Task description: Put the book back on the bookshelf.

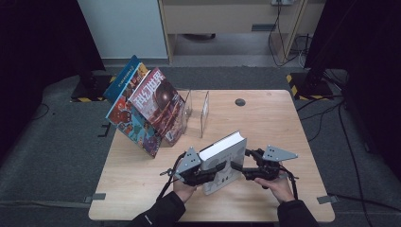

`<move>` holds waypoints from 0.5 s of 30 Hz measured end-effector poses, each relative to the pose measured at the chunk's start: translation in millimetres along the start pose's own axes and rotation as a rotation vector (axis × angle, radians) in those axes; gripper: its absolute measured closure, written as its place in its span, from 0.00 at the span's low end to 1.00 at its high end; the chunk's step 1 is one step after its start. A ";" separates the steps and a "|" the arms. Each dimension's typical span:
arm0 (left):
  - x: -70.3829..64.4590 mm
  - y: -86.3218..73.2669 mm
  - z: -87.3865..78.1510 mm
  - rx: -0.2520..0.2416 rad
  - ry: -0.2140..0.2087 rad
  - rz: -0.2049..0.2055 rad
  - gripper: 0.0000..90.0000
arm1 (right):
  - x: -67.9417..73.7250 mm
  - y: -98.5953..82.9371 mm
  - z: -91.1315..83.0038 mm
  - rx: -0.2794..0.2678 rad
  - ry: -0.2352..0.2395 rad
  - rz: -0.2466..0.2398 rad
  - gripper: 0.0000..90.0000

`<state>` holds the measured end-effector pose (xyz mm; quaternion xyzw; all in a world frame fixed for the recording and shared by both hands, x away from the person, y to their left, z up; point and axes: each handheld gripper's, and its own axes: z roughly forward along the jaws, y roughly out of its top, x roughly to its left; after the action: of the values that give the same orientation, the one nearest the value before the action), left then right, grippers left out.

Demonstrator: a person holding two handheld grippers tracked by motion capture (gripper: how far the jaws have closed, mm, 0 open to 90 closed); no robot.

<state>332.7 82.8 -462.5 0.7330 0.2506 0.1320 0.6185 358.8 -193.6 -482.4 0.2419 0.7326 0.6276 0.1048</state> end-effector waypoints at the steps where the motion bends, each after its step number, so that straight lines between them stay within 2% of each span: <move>1: -0.1 0.7 -0.1 0.002 0.003 -0.004 0.58 | -0.2 0.6 -0.6 -0.001 0.000 -0.002 0.41; 6: -0.9 7.2 -2.2 0.012 0.019 -0.022 0.58 | 0.2 2.6 -0.2 -0.003 0.002 -0.006 0.43; 13: -2.2 13.6 -5.3 0.028 0.027 0.012 0.58 | -1.0 2.9 -1.6 -0.011 -0.010 -0.009 0.44; 15: -1.0 15.7 -5.5 0.021 0.019 0.006 0.58 | -2.9 2.5 -4.4 -0.007 -0.023 -0.006 0.45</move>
<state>332.4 85.2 -446.0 0.7389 0.2554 0.1381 0.6080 359.8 -198.6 -479.6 0.2463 0.7298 0.6271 0.1159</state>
